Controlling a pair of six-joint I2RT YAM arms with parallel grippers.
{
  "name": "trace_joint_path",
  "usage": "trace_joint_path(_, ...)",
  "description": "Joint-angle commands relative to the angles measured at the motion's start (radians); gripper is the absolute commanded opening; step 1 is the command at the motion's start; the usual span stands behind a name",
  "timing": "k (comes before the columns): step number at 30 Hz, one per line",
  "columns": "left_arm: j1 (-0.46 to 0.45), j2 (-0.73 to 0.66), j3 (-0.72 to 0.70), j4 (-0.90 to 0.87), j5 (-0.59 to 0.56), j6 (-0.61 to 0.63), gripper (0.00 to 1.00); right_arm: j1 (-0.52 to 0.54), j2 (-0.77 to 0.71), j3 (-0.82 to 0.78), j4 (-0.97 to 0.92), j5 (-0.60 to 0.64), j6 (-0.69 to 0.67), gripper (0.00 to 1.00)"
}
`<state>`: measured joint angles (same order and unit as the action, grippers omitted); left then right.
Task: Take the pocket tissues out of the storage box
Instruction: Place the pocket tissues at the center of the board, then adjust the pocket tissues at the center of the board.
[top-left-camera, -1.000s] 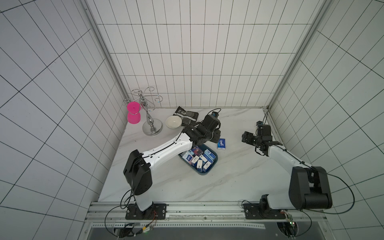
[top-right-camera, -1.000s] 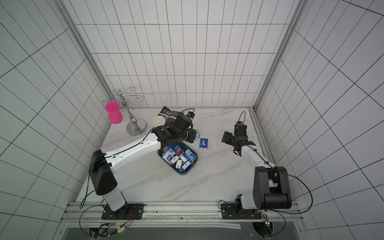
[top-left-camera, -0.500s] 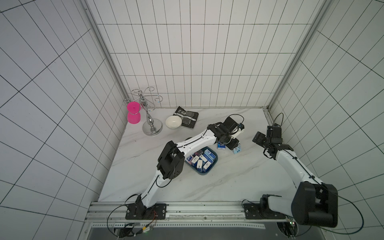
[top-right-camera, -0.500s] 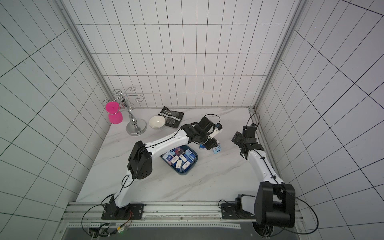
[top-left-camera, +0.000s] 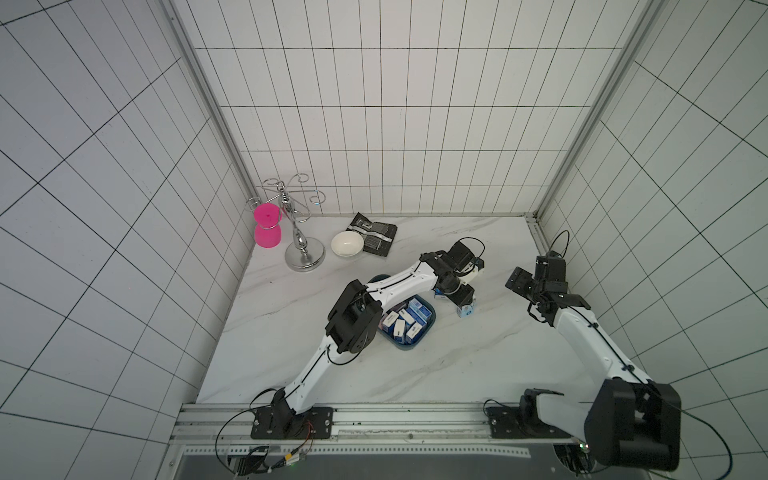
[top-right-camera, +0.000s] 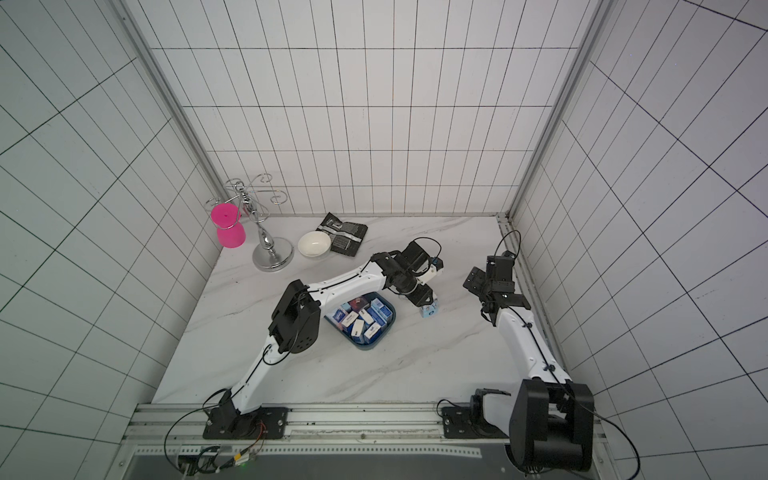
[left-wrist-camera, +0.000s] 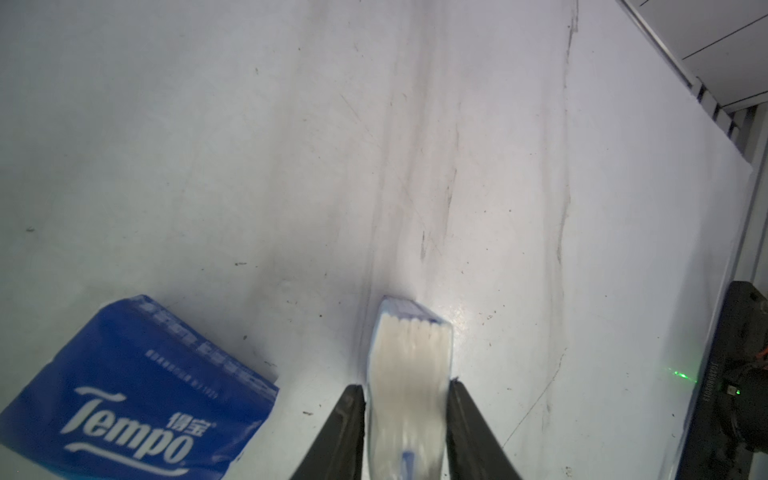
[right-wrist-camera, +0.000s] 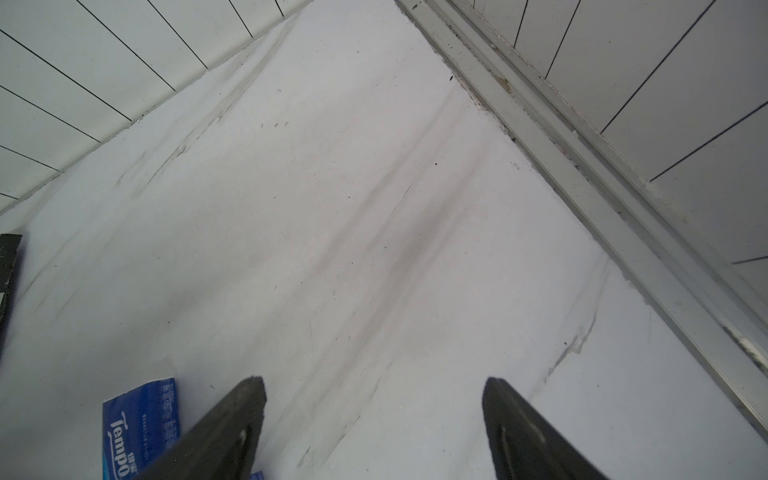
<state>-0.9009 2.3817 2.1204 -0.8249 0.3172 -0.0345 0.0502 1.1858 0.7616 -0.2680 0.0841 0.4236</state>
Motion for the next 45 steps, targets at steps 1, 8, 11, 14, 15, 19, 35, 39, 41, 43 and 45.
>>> trace_joint_path(1, 0.019, -0.005, 0.024, 0.010, -0.041, -0.026, 0.43, 0.058, 0.006, 0.027, -0.086, -0.009, -0.013, 0.85)
trace_joint_path(8, 0.058, -0.231, -0.136, 0.070, -0.233, -0.131, 0.44, 0.149, -0.041, 0.033, -0.234, 0.007, -0.039, 0.85)
trace_joint_path(11, 0.082, -0.395, -0.336, 0.222, -0.274, -0.206, 0.46, 0.172, -0.071, 0.024, -0.266, 0.013, -0.052, 0.84)
trace_joint_path(14, 0.088, -0.510, -0.496, 0.330, -0.302, -0.262, 0.46, 0.192, -0.081, 0.018, -0.264, -0.043, -0.070, 0.81)
trace_joint_path(15, 0.088, -0.531, -0.526, 0.334, -0.312, -0.280, 0.46, 0.203, -0.074, 0.021, -0.264, -0.066, -0.076, 0.80)
trace_joint_path(19, 0.082, -0.571, -0.585, 0.316, -0.314, -0.328, 0.47, 0.255, -0.019, 0.033, -0.234, -0.117, -0.099, 0.79)
trace_joint_path(35, 0.090, -0.613, -0.635, 0.264, -0.337, -0.363, 0.46, 0.282, 0.251, 0.104, -0.057, -0.209, -0.230, 0.56)
trace_joint_path(39, 0.094, -0.630, -0.650, 0.263, -0.339, -0.350, 0.46, 0.284, 0.303, 0.138, -0.056, -0.219, -0.276, 0.56)
trace_joint_path(41, 0.099, -0.634, -0.657, 0.268, -0.322, -0.351, 0.46, 0.283, 0.323, 0.150, -0.057, -0.239, -0.293, 0.56)
trace_joint_path(43, 0.108, -0.637, -0.667, 0.283, -0.280, -0.360, 0.46, 0.284, 0.351, 0.167, -0.063, -0.258, -0.302, 0.56)
trace_joint_path(45, 0.112, -0.639, -0.675, 0.292, -0.257, -0.368, 0.46, 0.283, 0.383, 0.183, -0.077, -0.257, -0.313, 0.56)
